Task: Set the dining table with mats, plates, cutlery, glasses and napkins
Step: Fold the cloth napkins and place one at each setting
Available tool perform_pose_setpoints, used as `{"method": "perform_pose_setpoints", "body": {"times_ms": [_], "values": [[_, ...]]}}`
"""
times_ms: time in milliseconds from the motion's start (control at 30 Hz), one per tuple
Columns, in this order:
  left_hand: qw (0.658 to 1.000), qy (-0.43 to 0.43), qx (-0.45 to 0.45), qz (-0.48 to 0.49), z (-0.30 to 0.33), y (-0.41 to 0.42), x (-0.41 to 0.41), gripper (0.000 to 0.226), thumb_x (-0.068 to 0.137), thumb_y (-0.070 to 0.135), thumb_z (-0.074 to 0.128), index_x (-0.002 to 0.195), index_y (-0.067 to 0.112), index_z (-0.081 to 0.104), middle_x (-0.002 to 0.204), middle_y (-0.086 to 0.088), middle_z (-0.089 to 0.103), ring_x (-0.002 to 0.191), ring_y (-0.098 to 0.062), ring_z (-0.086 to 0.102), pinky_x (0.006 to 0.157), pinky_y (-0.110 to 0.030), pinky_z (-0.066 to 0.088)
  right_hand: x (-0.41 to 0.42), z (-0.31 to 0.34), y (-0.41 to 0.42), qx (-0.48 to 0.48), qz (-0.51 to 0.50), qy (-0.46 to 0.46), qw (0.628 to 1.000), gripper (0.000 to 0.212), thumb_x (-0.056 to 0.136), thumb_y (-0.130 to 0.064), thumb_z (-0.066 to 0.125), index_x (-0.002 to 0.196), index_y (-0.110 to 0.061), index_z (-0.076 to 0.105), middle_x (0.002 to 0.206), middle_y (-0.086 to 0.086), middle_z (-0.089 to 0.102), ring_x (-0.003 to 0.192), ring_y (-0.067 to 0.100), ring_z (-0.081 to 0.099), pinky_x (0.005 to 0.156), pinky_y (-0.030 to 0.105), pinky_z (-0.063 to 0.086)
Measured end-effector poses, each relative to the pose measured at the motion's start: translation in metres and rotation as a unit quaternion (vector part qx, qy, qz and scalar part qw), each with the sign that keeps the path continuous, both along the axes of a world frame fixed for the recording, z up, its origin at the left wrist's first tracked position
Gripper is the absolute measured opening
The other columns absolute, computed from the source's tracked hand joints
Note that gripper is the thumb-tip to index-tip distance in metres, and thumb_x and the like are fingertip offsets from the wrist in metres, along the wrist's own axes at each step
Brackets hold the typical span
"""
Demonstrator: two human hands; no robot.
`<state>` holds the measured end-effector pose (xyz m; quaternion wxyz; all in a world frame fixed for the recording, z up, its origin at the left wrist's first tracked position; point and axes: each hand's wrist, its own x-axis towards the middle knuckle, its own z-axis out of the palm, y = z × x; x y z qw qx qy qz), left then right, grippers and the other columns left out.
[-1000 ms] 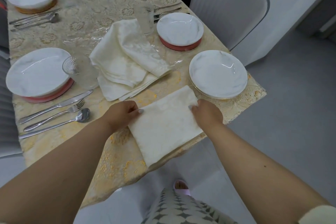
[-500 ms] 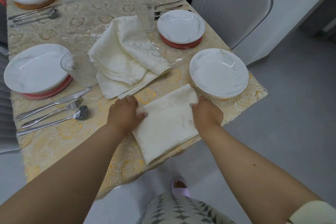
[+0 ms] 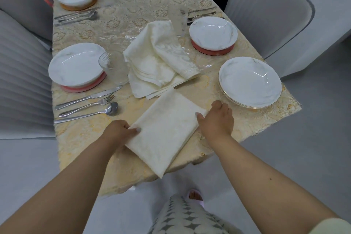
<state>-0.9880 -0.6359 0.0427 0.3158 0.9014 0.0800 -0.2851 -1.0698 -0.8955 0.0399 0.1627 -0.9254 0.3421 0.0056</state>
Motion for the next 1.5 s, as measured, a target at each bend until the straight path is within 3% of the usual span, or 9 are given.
{"method": "perform_pose_setpoints", "body": {"times_ms": [167,367,500,633,767,900,1033,1133,1500], "values": [[0.986,0.165,0.010,0.034,0.003,0.027,-0.029,0.045,0.081,0.033,0.077,0.097,-0.006,0.061,0.090,-0.017,0.062,0.074,-0.030,0.062,0.072,-0.040,0.057,0.005,0.009,0.027,0.144,-0.049,0.028,0.988,0.072,0.083,-0.054,0.063,0.126,-0.001,0.038,0.128,0.016,0.051,0.117,0.034,0.051,0.089,0.036,0.044],[0.986,0.082,0.115,-0.083,0.017,0.016,-0.026,0.049,0.079,0.050,0.072,0.073,0.004,0.056,0.067,-0.008,0.056,0.059,-0.022,0.057,0.050,-0.028,0.044,0.000,0.011,0.064,0.207,-0.063,0.082,0.973,0.073,0.081,-0.047,0.070,0.123,0.000,0.034,0.124,0.015,0.054,0.112,0.033,0.058,0.081,0.036,0.048],[0.999,0.032,0.014,-0.017,0.019,-0.011,-0.011,0.052,0.079,0.048,0.074,0.059,0.012,0.041,0.060,-0.003,0.043,0.053,-0.019,0.042,0.049,-0.029,0.028,0.000,0.006,0.067,0.264,-0.068,0.082,0.959,0.056,0.083,-0.039,0.071,0.118,-0.002,0.048,0.117,0.012,0.062,0.105,0.032,0.062,0.075,0.034,0.047],[0.988,0.070,-0.111,0.081,0.018,-0.023,-0.006,0.036,0.078,0.041,0.077,0.072,0.010,0.061,0.074,-0.007,0.062,0.062,-0.022,0.059,0.056,-0.024,0.044,0.001,0.006,0.055,0.285,-0.017,0.050,0.957,0.044,0.084,-0.034,0.070,0.113,-0.003,0.060,0.112,0.010,0.065,0.101,0.031,0.062,0.073,0.031,0.046],[0.961,0.132,-0.197,0.145,0.013,-0.015,-0.009,0.048,0.058,0.037,0.089,0.083,0.004,0.065,0.103,-0.023,0.070,0.096,-0.041,0.068,0.087,-0.059,0.051,0.015,0.015,0.033,0.338,0.014,-0.037,0.940,0.023,0.081,-0.025,0.074,0.090,-0.005,0.066,0.088,0.007,0.065,0.083,0.024,0.063,0.068,0.028,0.045],[0.946,0.162,-0.228,0.162,0.013,-0.010,-0.018,0.047,0.073,0.024,0.084,0.102,-0.006,0.063,0.108,-0.025,0.069,0.099,-0.042,0.067,0.089,-0.061,0.050,0.032,0.026,0.020,0.360,0.062,-0.039,0.930,0.038,0.084,-0.018,0.071,0.056,-0.016,0.045,0.058,-0.003,0.046,0.054,0.013,0.043,0.052,0.026,0.031],[0.936,0.146,-0.262,0.184,0.010,-0.013,-0.009,0.029,0.084,0.027,0.074,0.092,0.002,0.063,0.104,-0.017,0.072,0.090,-0.032,0.070,0.078,-0.042,0.058,0.040,0.024,0.026,0.327,0.157,0.067,0.929,0.015,0.090,-0.024,0.064,0.083,-0.010,0.062,0.084,0.003,0.060,0.076,0.019,0.055,0.066,0.027,0.042],[0.939,0.103,-0.256,0.203,0.005,-0.014,-0.005,0.022,0.082,0.017,0.076,0.077,0.007,0.057,0.099,-0.020,0.070,0.080,-0.030,0.068,0.066,-0.035,0.058,0.037,0.014,0.025,0.334,0.165,0.079,0.925,0.030,0.087,-0.019,0.067,0.113,-0.004,0.063,0.109,0.008,0.065,0.099,0.026,0.062,0.086,0.038,0.052],[0.938,0.166,-0.265,0.151,0.007,-0.007,0.014,0.017,0.086,0.012,0.070,0.096,0.001,0.063,0.095,-0.016,0.073,0.074,-0.021,0.073,0.056,-0.028,0.058,0.039,0.007,0.007,0.437,0.156,-0.005,0.886,0.017,0.087,-0.005,0.066,0.104,-0.005,0.064,0.082,0.009,0.067,0.072,0.018,0.063,0.057,0.023,0.052]]}}
